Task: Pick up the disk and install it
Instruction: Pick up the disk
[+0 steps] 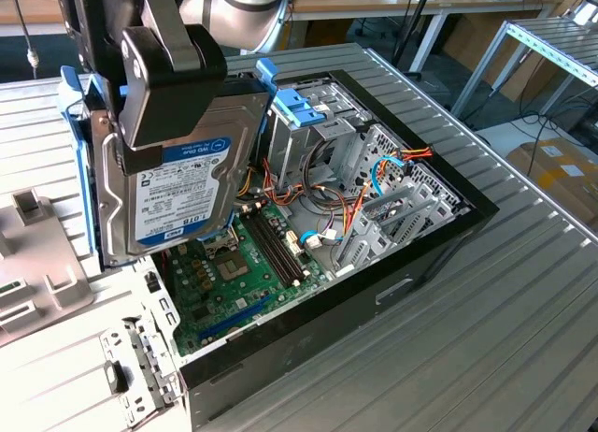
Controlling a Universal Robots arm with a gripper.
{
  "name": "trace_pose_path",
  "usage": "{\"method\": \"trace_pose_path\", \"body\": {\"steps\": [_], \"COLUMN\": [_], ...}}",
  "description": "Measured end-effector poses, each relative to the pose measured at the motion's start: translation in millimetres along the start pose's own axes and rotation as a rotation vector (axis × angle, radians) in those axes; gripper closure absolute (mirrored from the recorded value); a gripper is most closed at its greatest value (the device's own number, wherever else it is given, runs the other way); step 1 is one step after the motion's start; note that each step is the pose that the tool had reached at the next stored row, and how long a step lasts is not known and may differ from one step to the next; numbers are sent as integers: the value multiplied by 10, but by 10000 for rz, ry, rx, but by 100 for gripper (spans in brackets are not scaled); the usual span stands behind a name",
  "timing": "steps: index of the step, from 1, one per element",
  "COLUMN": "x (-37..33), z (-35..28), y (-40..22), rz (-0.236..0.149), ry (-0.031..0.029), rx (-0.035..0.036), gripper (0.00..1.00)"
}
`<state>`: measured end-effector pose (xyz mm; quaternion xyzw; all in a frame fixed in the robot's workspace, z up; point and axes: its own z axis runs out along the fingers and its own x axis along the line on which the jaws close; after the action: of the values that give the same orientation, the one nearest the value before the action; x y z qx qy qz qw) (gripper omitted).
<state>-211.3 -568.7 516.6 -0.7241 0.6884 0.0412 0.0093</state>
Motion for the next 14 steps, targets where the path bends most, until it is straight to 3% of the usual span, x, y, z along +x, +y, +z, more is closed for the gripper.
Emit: {"method": "trace_pose_path", "body": {"steps": [14], "x": [117], "z": [2], "y": [-10], "rz": [0], "ry": [0], "rx": [-1], "gripper": [63]}}
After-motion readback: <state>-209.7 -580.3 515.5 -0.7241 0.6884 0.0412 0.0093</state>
